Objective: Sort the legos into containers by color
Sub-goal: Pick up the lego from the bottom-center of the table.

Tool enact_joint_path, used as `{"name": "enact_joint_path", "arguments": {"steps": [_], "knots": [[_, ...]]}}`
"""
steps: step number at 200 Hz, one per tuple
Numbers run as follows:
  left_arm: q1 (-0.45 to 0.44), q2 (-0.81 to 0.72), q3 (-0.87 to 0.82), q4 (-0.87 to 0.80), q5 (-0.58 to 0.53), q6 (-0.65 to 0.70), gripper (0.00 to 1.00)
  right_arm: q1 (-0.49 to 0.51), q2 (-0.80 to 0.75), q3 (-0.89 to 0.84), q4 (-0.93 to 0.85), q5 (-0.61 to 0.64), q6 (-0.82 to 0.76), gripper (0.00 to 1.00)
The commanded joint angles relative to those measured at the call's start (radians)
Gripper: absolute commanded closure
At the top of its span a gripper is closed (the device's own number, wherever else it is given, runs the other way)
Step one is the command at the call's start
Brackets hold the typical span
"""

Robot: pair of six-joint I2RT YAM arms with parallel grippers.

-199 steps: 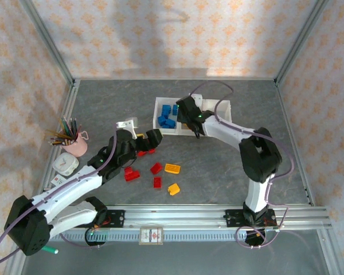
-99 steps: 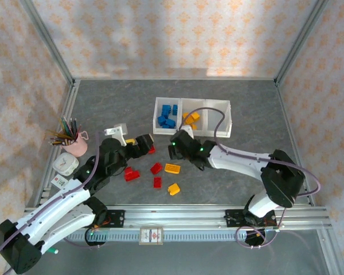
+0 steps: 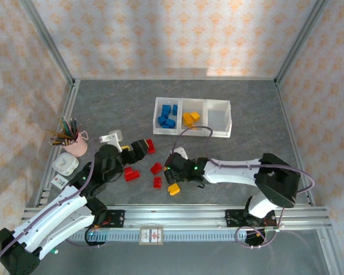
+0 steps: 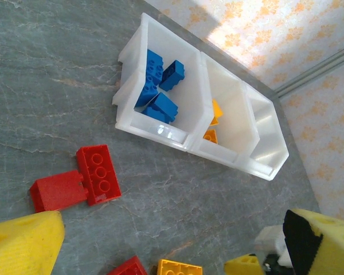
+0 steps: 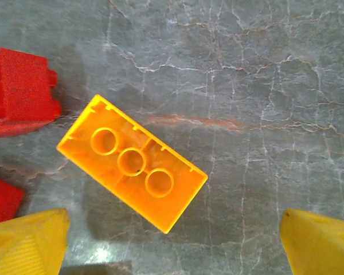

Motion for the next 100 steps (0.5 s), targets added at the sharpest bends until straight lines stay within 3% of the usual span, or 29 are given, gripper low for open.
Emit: {"name": "enact_joint_path", "arguments": {"steps": [1,42,100], "knots": [[0.006,-0.018,-0.012,-0.019,-0.037,-0.016,0.01,0.002,0.049,0.051,0.017,0.064,0.018,0.05],[0.008,-0.02,-0.018,-0.021,-0.045,-0.013,0.01,-0.03,0.141,0.121,0.021,0.061,0.001,0.07],[0.008,-0.025,-0.028,-0.003,-0.047,-0.015,0.01,-0.102,0.188,0.142,0.029,0.037,-0.005,0.24]]}}
